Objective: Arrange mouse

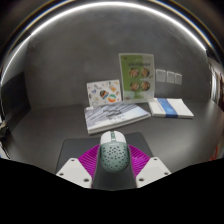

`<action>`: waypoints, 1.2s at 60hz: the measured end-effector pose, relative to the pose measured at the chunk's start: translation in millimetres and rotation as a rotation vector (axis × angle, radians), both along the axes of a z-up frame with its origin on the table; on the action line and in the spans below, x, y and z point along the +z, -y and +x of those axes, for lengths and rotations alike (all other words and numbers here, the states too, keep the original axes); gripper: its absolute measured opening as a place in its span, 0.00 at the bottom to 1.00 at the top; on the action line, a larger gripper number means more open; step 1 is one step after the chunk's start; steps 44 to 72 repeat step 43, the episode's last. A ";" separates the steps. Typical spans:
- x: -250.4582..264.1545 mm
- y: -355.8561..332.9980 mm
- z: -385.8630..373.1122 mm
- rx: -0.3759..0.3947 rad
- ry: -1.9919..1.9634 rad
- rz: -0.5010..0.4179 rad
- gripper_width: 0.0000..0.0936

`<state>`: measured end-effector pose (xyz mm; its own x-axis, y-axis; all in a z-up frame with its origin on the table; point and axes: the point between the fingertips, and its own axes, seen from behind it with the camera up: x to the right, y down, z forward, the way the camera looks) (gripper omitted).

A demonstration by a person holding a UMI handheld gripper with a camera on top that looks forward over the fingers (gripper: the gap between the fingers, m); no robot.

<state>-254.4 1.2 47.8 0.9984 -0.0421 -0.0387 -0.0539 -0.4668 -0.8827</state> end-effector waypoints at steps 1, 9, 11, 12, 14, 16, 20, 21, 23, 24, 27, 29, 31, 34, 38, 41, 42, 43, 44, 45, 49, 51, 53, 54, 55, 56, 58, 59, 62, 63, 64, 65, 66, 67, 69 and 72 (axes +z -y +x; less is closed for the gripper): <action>-6.4 -0.1 -3.2 -0.004 0.005 -0.011 0.46; -49.8 5.3 -19.8 -0.026 0.000 -0.090 0.46; -58.0 8.6 -21.7 -0.030 0.005 -0.115 0.48; -55.1 4.8 -20.9 -0.030 0.022 -0.088 0.49; -58.8 5.4 -19.8 -0.020 0.067 -0.092 0.50; -57.0 3.6 -19.8 -0.014 0.097 -0.083 0.53; -57.1 5.3 -19.9 -0.009 0.109 -0.093 0.57; -57.4 5.9 -19.7 -0.009 0.107 -0.098 0.58; -57.1 7.9 -20.0 -0.001 0.099 -0.108 0.63; -58.2 9.5 -21.4 0.005 0.094 -0.118 0.69; -56.3 17.2 -25.7 0.036 0.066 -0.143 0.87; -53.0 22.8 -25.7 0.049 0.054 -0.146 0.92; -48.3 29.3 -22.4 0.054 0.056 -0.142 0.90; -42.6 42.5 -16.5 0.067 0.062 -0.142 0.91; -38.9 61.4 -9.6 0.101 0.039 -0.133 0.91; -35.1 77.5 -1.0 0.118 0.011 -0.132 0.91; -34.1 82.5 3.1 0.123 0.002 -0.130 0.91; -33.0 87.6 7.8 0.129 -0.005 -0.128 0.91; -33.0 87.6 7.8 0.129 -0.005 -0.128 0.91; -33.0 87.6 7.8 0.129 -0.005 -0.128 0.91; -33.0 87.6 7.8 0.129 -0.005 -0.128 0.91; -33.0 87.6 7.8 0.129 -0.005 -0.128 0.91; -33.0 87.6 7.8 0.129 -0.005 -0.128 0.91; -33.0 87.6 7.8 0.129 -0.005 -0.128 0.91; -33.0 87.6 7.8 0.129 -0.005 -0.128 0.91; -33.0 87.6 7.8 0.129 -0.005 -0.128 0.91; -33.0 87.6 7.8 0.129 -0.005 -0.128 0.91; -33.0 87.6 7.8 0.129 -0.005 -0.128 0.91; -33.0 87.6 7.8 0.129 -0.005 -0.128 0.91; -33.0 87.6 7.8 0.129 -0.005 -0.128 0.91; -33.0 87.6 7.8 0.129 -0.005 -0.128 0.91; -33.0 87.6 7.8 0.129 -0.005 -0.128 0.91; -33.0 87.6 7.8 0.129 -0.005 -0.128 0.91; -33.0 87.6 7.8 0.129 -0.005 -0.128 0.91; -33.0 87.6 7.8 0.129 -0.005 -0.128 0.91; -33.0 87.6 7.8 0.129 -0.005 -0.128 0.91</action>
